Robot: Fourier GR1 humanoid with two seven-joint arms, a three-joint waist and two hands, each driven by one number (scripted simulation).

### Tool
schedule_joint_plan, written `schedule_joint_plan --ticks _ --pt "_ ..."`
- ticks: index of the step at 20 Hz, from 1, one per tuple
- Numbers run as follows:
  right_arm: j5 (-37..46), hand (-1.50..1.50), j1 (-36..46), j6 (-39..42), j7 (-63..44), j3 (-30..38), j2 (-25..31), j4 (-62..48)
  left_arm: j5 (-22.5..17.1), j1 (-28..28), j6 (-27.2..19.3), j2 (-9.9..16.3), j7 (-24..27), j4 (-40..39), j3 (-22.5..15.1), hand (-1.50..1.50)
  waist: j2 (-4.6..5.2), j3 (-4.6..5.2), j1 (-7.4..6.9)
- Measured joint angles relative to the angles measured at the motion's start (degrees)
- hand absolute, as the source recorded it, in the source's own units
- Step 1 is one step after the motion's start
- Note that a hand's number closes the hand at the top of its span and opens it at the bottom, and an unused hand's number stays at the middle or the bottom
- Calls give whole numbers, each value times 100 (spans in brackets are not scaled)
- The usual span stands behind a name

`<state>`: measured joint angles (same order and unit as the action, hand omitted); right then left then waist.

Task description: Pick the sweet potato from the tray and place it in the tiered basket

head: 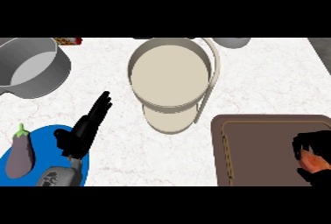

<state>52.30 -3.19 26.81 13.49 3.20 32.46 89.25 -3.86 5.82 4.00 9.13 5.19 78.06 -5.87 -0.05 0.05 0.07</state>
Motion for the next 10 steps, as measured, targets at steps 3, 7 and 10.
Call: schedule_joint_plan --ticks 3,7,10 --pt "105 150 -191 -20 -559 101 -345 313 34 18 -35 -38 -61 37 44 0 -15 6 62" --pt "305 150 -807 -433 -1946 550 -1094 649 -5 -126 -126 42 -51 49 218 0 -109 37 461" --pt "508 150 -1346 -830 -2836 838 -1636 1072 -16 -262 -188 99 -22 53 326 0 -158 46 685"
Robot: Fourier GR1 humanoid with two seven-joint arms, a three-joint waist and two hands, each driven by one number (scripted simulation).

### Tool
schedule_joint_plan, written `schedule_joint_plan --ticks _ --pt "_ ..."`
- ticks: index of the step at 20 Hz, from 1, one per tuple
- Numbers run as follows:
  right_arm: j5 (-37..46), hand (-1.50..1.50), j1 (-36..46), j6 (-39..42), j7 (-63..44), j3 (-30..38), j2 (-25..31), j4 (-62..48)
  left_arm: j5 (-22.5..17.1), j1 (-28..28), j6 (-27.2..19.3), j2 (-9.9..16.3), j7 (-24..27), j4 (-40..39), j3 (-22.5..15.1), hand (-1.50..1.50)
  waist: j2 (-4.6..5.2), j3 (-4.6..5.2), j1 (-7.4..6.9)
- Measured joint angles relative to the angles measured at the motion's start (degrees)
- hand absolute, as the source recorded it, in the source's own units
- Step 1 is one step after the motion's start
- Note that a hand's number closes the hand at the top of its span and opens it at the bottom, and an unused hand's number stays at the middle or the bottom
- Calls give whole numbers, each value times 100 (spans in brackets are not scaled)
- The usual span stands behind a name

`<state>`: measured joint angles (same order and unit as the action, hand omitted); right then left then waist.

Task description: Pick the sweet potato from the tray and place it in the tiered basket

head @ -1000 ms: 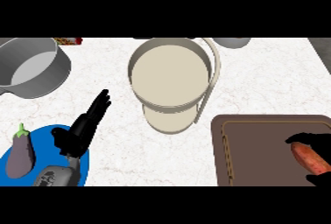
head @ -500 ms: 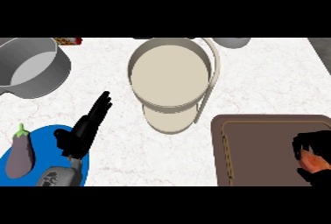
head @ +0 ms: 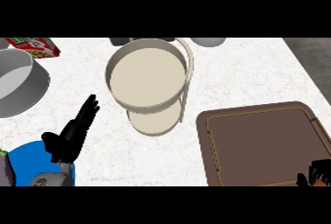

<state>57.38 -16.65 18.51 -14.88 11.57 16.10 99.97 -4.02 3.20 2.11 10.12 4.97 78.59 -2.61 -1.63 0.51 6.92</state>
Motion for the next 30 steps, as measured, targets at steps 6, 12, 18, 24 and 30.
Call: schedule_joint_plan --ticks 6,12,18,24,30 --pt "167 150 -734 -891 -1301 -227 -1131 1634 -21 -122 19 41 54 49 45 0 -12 -7 19" --pt "207 150 -925 -1682 -2261 -1288 -1478 3371 38 -90 40 -40 48 82 -92 0 27 -9 -197" --pt "733 150 -360 -1873 -3360 -2374 -1493 3600 55 97 160 -72 19 55 -205 0 103 4 -484" --pt "1539 150 1043 -1565 -4519 -2999 -1535 3617 66 192 259 -94 16 21 -284 0 142 10 -720" --pt "2075 150 2675 -1227 -5160 -3264 -1579 3325 99 343 328 -127 -28 -50 -362 0 168 1 -871"
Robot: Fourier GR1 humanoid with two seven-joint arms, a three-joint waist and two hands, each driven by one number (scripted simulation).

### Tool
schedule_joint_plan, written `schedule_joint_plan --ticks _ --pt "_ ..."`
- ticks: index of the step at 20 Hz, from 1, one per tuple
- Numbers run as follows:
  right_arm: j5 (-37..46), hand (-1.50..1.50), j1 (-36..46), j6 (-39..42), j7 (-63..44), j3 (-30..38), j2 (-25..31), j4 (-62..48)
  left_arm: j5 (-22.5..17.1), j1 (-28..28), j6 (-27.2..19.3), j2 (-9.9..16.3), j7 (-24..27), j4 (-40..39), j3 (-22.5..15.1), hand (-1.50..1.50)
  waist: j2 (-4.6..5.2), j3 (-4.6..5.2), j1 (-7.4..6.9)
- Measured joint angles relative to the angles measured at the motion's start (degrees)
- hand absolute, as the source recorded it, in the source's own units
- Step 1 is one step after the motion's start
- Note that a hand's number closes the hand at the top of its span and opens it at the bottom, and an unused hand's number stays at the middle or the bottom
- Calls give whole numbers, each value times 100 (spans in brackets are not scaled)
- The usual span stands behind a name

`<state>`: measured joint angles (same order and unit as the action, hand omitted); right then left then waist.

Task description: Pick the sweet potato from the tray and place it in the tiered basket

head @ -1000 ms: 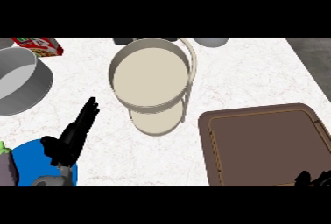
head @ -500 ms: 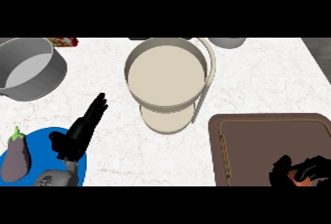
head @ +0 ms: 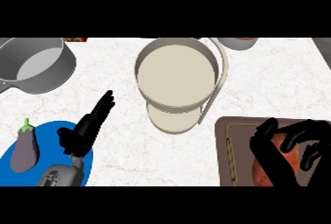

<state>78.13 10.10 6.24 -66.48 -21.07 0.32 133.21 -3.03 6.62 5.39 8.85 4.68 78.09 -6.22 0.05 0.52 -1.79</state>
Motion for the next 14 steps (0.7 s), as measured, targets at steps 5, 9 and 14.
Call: schedule_joint_plan --ticks 5,9,14 --pt "-200 150 1301 109 -274 306 -6 -815 8 109 37 -26 -44 -13 -34 0 19 -12 -92" --pt "-577 150 2209 143 -334 685 -4 -1748 48 170 -11 -135 -51 -51 -96 0 38 -21 -149" --pt "-1005 150 3284 4 -358 1182 17 -3040 65 259 -21 -152 -58 -85 -80 0 39 -36 -169"
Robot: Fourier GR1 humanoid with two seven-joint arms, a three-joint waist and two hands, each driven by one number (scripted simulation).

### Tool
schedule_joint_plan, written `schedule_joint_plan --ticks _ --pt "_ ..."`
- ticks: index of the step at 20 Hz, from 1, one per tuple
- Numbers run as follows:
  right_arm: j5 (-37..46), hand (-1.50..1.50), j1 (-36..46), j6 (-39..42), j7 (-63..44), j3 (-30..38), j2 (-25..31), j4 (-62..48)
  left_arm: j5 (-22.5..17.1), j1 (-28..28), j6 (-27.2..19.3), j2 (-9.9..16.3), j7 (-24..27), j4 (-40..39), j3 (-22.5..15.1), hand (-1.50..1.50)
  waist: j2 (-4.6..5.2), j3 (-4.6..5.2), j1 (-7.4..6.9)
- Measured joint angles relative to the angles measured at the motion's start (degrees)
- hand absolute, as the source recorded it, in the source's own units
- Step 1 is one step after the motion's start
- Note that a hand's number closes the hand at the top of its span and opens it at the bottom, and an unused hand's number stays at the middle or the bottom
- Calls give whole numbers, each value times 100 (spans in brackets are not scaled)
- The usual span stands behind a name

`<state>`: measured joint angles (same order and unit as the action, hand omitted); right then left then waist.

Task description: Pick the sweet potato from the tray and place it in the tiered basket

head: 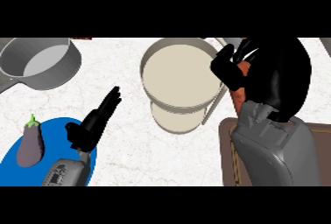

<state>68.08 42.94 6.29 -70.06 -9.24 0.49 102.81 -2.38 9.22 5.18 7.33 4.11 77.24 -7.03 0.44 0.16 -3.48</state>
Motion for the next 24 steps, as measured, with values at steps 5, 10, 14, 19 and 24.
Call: schedule_joint_plan --ticks 5,10,14,19,24 --pt "-358 150 891 -261 110 338 23 -1246 53 56 -67 -95 24 -97 -22 0 -15 -8 -3" --pt "-789 150 1486 -700 204 625 50 -2174 47 102 -43 -78 15 -137 16 0 -14 -20 2" --pt "-1161 150 1743 -1102 223 861 79 -2619 42 96 16 -49 78 -176 30 0 -15 -23 -23" --pt "-1795 -150 1755 -1610 206 1468 95 -2855 45 123 31 -72 35 -137 1 0 -19 -33 -77" --pt "-2087 -150 1872 -2272 275 1572 30 -3042 46 118 21 -51 -12 -113 30 0 -28 -20 -47"
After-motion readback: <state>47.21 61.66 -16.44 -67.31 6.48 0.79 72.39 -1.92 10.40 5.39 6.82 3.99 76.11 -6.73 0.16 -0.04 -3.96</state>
